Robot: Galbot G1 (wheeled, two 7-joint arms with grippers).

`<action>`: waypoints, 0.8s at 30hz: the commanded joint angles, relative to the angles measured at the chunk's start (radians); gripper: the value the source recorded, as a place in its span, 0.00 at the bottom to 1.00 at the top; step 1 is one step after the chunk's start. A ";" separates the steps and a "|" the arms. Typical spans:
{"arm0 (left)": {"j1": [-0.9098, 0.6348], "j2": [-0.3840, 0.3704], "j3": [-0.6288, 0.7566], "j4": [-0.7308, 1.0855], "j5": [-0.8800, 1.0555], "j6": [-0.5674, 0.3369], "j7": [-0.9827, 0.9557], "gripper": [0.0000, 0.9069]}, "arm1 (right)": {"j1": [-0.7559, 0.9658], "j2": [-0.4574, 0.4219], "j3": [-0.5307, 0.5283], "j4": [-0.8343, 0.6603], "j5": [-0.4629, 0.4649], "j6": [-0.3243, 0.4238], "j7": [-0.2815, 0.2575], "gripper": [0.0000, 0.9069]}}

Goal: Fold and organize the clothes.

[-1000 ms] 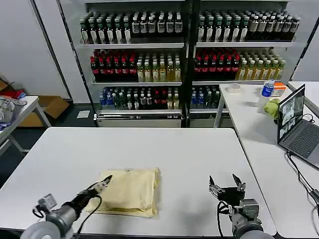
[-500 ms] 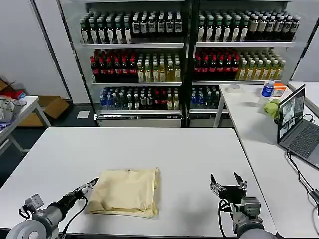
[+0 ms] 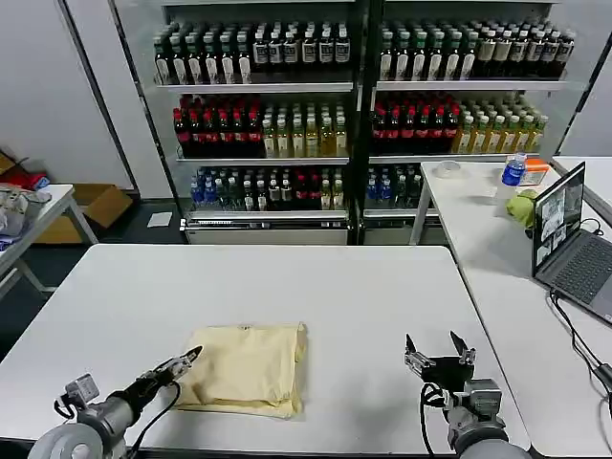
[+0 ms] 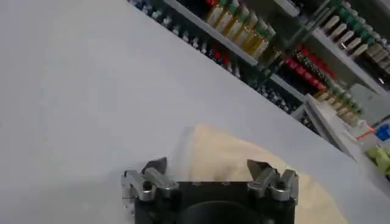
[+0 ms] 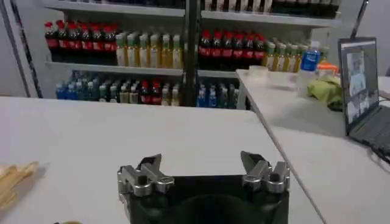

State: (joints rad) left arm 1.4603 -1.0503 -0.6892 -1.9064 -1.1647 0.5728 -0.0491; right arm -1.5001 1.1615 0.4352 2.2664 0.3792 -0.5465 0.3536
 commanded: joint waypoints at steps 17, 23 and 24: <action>-0.030 -0.047 0.066 0.001 -0.010 -0.015 0.006 0.02 | -0.026 -0.003 0.008 0.020 -0.001 -0.003 0.003 1.00; -0.034 -0.058 0.062 0.004 -0.034 -0.015 0.006 0.02 | -0.027 -0.002 0.007 0.024 -0.001 -0.004 0.005 1.00; -0.035 -0.059 0.061 0.004 -0.037 -0.015 0.007 0.02 | -0.028 -0.002 0.007 0.024 -0.001 -0.004 0.005 1.00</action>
State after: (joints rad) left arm 1.4303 -1.1039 -0.6311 -1.9028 -1.1849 0.5636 -0.0462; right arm -1.5257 1.1592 0.4430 2.2894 0.3791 -0.5497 0.3579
